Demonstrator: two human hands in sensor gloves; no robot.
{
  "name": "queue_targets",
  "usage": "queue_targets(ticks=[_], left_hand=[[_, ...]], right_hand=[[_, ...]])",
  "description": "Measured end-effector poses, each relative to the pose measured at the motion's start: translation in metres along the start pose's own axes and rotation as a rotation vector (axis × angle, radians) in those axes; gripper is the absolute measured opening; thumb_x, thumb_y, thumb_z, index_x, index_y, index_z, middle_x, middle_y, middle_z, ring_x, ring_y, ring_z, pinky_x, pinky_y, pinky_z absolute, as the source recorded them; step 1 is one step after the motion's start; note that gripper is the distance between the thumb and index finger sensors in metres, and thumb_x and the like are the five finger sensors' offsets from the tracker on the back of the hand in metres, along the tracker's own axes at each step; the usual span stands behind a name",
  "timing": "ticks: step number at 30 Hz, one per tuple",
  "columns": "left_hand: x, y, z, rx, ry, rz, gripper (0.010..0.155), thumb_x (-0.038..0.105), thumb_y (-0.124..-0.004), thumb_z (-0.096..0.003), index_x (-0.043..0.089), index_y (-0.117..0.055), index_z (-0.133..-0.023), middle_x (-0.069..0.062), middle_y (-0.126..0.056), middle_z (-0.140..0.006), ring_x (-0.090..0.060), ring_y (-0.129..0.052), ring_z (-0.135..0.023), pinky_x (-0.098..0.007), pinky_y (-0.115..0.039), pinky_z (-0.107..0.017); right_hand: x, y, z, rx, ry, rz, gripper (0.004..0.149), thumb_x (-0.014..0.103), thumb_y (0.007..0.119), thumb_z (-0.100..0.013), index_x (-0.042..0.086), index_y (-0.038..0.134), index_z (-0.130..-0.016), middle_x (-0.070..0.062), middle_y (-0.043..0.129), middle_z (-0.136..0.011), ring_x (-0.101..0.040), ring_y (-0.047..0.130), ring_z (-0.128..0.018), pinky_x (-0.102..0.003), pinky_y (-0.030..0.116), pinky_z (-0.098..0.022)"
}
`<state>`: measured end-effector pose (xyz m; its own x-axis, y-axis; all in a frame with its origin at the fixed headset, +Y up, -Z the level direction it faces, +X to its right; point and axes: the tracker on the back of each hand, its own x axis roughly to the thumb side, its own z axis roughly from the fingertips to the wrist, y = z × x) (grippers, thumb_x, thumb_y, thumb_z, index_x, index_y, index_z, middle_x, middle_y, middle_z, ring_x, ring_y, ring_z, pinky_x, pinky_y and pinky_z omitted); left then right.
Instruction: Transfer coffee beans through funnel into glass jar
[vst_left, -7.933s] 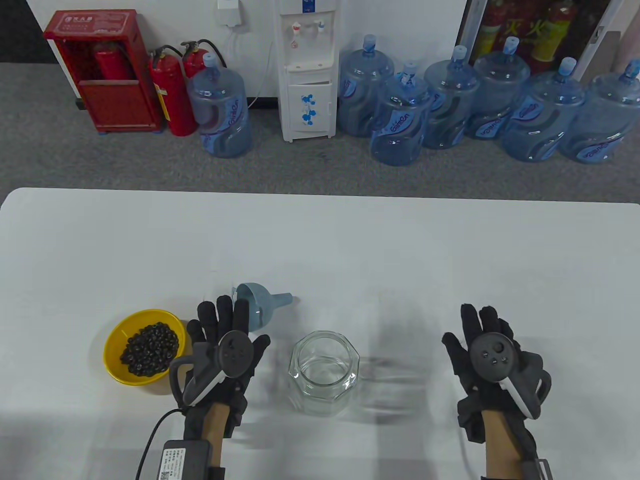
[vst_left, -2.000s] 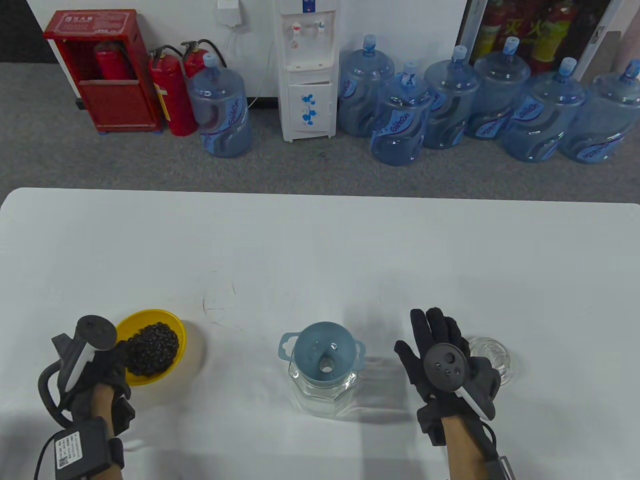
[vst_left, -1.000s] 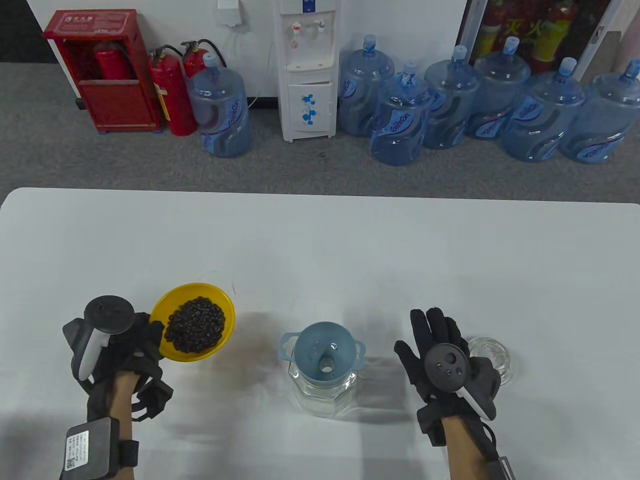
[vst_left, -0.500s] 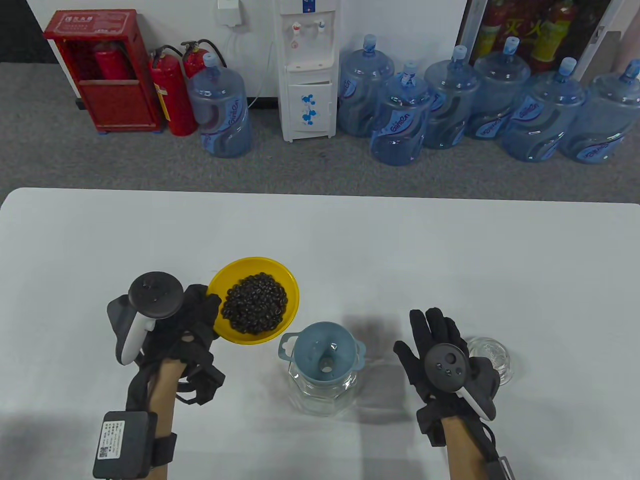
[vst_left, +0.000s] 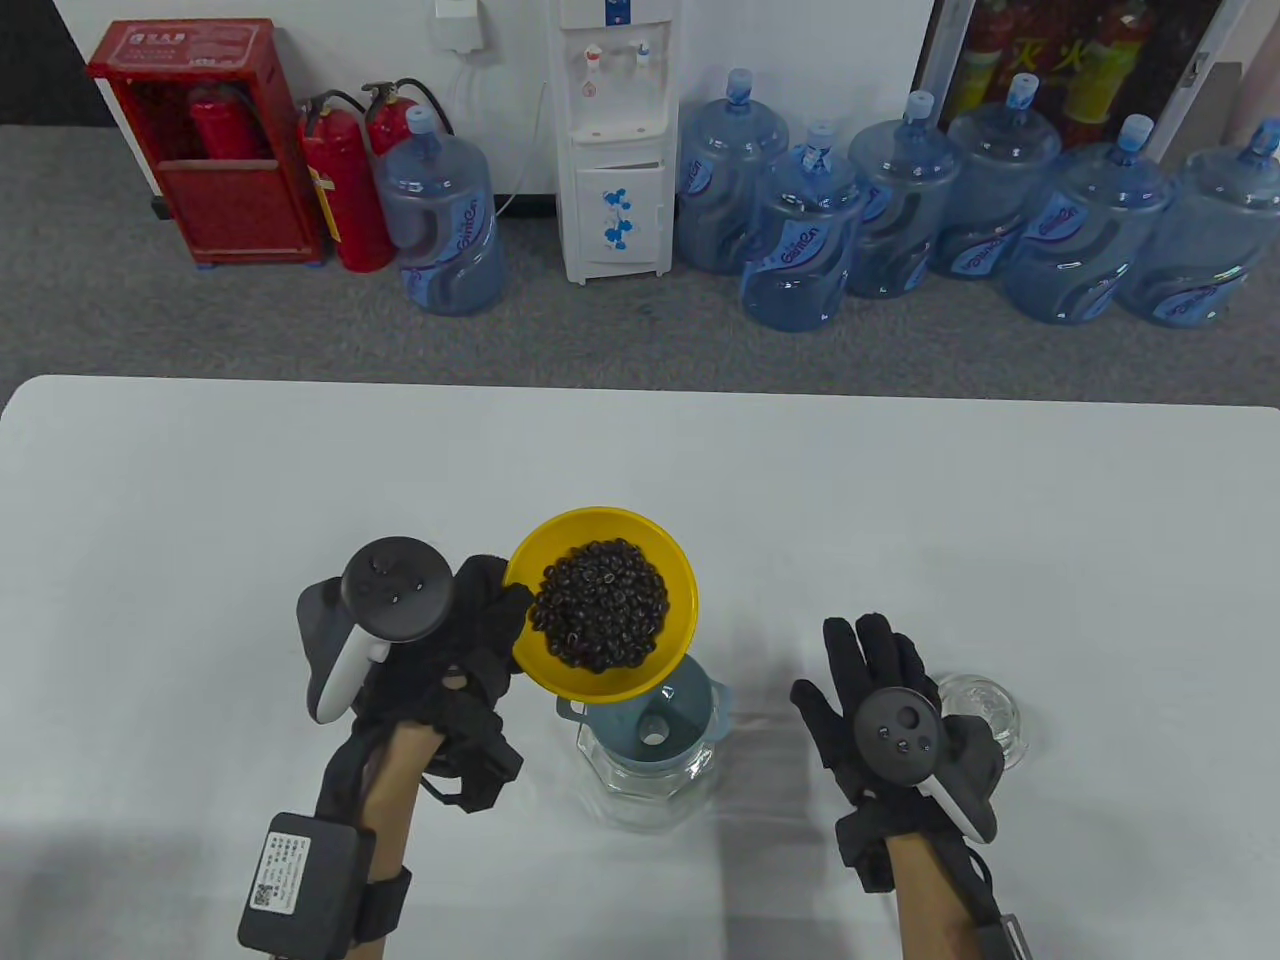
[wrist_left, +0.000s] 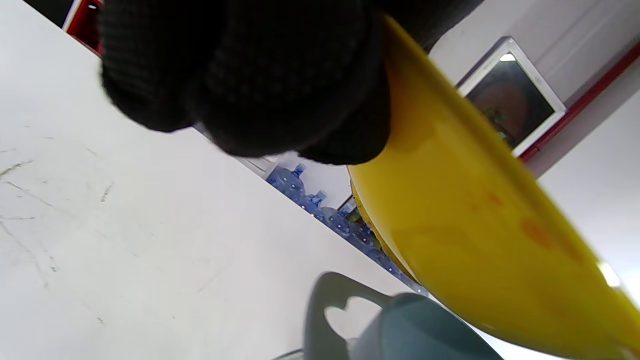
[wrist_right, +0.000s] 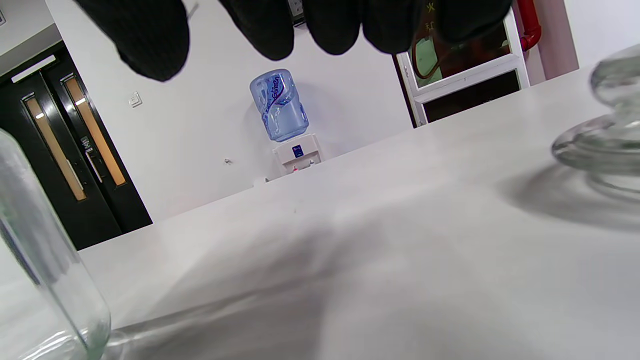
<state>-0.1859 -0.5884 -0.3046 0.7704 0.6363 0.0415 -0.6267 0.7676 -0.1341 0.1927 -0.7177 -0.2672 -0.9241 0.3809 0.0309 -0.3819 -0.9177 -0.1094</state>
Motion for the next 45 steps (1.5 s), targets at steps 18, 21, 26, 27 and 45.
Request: queue_targets(ticks=[18,21,26,27,45], left_hand=[[0.022,-0.014,-0.008,0.048,-0.097,-0.051,0.045,0.034,-0.076,-0.0587,0.007,-0.070,-0.094,-0.006,-0.101,-0.060,-0.014,-0.110,-0.033,-0.041,-0.093,-0.043],[0.024,-0.016,-0.009,0.056,-0.102,-0.076,0.045,0.034,-0.077,-0.0583,0.008,-0.071,-0.094,-0.006,-0.101,-0.061,-0.014,-0.111,-0.034,-0.041,-0.093,-0.043],[0.023,-0.018,-0.009,0.049,-0.107,-0.063,0.044,0.034,-0.079,-0.0578,0.009,-0.071,-0.094,-0.006,-0.101,-0.063,-0.015,-0.113,-0.036,-0.041,-0.094,-0.044],[0.023,-0.017,-0.009,0.049,-0.109,-0.063,0.044,0.034,-0.079,-0.0577,0.009,-0.071,-0.094,-0.006,-0.101,-0.064,-0.015,-0.113,-0.037,-0.041,-0.094,-0.045],[0.020,-0.015,-0.006,0.071,-0.110,-0.069,0.042,0.033,-0.083,-0.0561,0.015,-0.074,-0.092,-0.006,-0.102,-0.068,-0.015,-0.116,-0.041,-0.040,-0.097,-0.046]], right_hand=[[-0.002,-0.001,0.001,-0.006,0.001,-0.011,0.072,0.059,0.065,-0.066,0.022,0.045,-0.124,-0.020,0.034,-0.129,-0.048,0.041,-0.115,-0.069,0.045,-0.077],[-0.002,-0.001,0.001,-0.006,0.000,-0.011,0.072,0.059,0.065,-0.066,0.021,0.045,-0.124,-0.020,0.034,-0.129,-0.048,0.040,-0.115,-0.069,0.045,-0.077],[-0.003,-0.002,0.001,-0.008,0.001,-0.013,0.072,0.059,0.065,-0.066,0.021,0.045,-0.124,-0.020,0.033,-0.129,-0.048,0.041,-0.115,-0.069,0.045,-0.077],[-0.003,-0.002,0.001,-0.008,0.002,-0.014,0.072,0.059,0.065,-0.066,0.021,0.045,-0.124,-0.020,0.034,-0.129,-0.048,0.040,-0.115,-0.069,0.045,-0.077],[-0.003,-0.002,0.001,-0.004,0.003,-0.014,0.071,0.059,0.064,-0.066,0.020,0.046,-0.123,-0.022,0.033,-0.129,-0.048,0.040,-0.115,-0.069,0.045,-0.077]])
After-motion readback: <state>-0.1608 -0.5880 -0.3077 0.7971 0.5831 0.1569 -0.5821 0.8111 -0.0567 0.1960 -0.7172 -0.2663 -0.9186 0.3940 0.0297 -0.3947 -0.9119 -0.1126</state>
